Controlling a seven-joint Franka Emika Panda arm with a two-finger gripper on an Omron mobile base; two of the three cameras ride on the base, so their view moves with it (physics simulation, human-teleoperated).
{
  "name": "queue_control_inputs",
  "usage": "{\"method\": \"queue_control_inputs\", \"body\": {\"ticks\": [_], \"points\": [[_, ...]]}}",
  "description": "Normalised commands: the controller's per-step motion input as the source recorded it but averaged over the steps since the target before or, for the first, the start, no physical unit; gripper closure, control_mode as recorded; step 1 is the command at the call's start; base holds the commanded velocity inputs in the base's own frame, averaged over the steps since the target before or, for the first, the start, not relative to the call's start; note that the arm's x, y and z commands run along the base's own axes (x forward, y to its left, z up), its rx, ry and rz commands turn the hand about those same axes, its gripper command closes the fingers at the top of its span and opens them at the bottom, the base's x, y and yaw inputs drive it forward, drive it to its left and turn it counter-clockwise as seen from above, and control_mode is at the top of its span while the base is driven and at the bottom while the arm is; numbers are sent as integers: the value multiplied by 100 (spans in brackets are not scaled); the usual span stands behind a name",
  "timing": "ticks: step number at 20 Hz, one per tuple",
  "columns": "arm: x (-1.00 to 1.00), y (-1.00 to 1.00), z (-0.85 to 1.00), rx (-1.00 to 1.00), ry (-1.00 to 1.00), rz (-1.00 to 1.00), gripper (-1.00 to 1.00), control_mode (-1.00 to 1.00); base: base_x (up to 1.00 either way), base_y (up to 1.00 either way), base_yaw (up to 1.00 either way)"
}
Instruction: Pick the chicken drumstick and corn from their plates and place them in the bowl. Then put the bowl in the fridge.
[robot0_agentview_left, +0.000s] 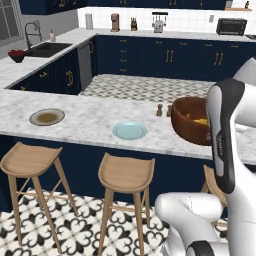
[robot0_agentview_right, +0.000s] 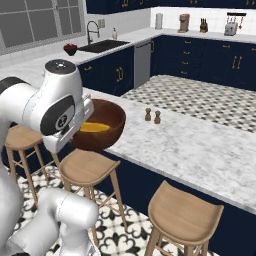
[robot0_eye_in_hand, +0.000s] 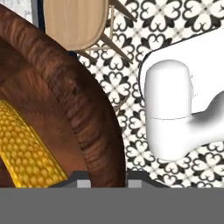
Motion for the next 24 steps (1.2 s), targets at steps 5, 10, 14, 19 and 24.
{"method": "queue_control_inputs", "body": {"ticks": [5, 10, 14, 19, 24], "points": [[-79, 7, 39, -4, -9, 8, 100, -100, 0, 0, 0], [-16, 27, 7, -13, -9, 12, 100, -100, 0, 0, 0], [-10, 9, 0, -9, -7, 3, 100, 100, -10, 0, 0], [0, 0, 0, 0, 0, 0, 100, 100, -57, -44, -6], [0, 0, 0, 0, 0, 0, 100, 100, -2, -96, -50]]}}
